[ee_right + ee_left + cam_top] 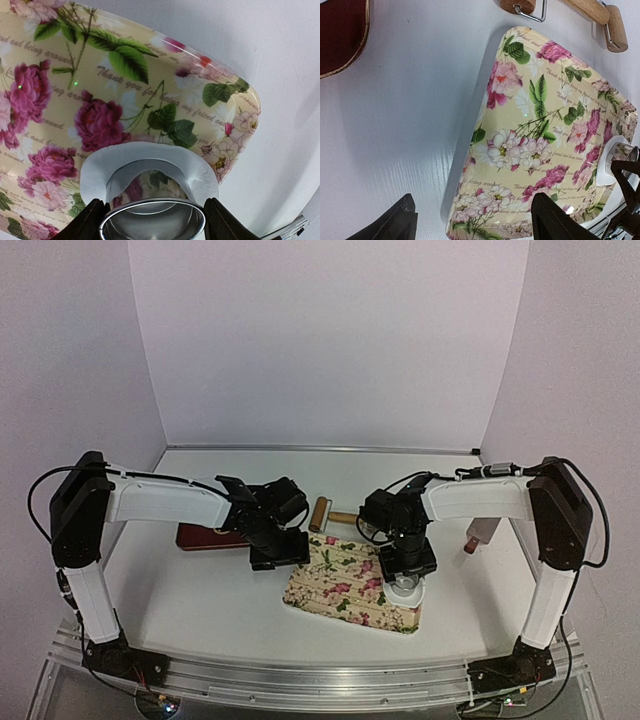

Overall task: Roll out the dumpling wrappers from the dough
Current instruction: Press the dumpling wrapper onto the work surface.

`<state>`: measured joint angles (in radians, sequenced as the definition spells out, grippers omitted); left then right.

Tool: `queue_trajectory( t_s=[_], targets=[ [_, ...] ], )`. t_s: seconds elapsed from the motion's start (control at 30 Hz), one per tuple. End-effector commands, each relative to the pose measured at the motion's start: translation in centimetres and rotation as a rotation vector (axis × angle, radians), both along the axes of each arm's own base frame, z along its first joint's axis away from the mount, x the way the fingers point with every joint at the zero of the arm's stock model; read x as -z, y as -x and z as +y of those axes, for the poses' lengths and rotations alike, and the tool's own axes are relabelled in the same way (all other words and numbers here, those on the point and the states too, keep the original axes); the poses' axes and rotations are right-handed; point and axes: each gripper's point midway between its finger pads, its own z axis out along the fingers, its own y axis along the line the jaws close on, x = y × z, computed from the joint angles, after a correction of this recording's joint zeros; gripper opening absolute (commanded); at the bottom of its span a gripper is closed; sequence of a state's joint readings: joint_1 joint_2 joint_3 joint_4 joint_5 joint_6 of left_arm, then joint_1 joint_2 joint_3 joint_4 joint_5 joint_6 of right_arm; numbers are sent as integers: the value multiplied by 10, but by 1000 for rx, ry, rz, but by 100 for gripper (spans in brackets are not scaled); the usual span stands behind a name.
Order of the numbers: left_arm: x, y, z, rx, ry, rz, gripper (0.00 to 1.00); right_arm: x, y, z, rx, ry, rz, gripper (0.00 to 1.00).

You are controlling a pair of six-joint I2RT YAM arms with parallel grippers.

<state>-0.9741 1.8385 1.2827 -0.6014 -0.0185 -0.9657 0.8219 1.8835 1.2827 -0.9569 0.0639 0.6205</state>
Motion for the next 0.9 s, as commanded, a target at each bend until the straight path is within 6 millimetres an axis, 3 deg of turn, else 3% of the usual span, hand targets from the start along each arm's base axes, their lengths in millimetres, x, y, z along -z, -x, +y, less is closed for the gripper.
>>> queue_trajectory(
  t_s=[0.0, 0.2, 0.5, 0.87],
  targets=[
    [-9, -8, -8, 5, 22, -15, 78, -2, -3, -1, -9, 29, -9, 46],
    [-1, -7, -10, 20, 6, 2, 77, 3, 0, -4, -11, 41, 3, 35],
    [-1, -8, -12, 23, 5, 1, 77, 13, 6, -8, -15, 57, 32, 2],
    [4, -7, -10, 28, -11, 10, 77, 44, 25, -22, 4, 58, 63, 0]
  ],
)
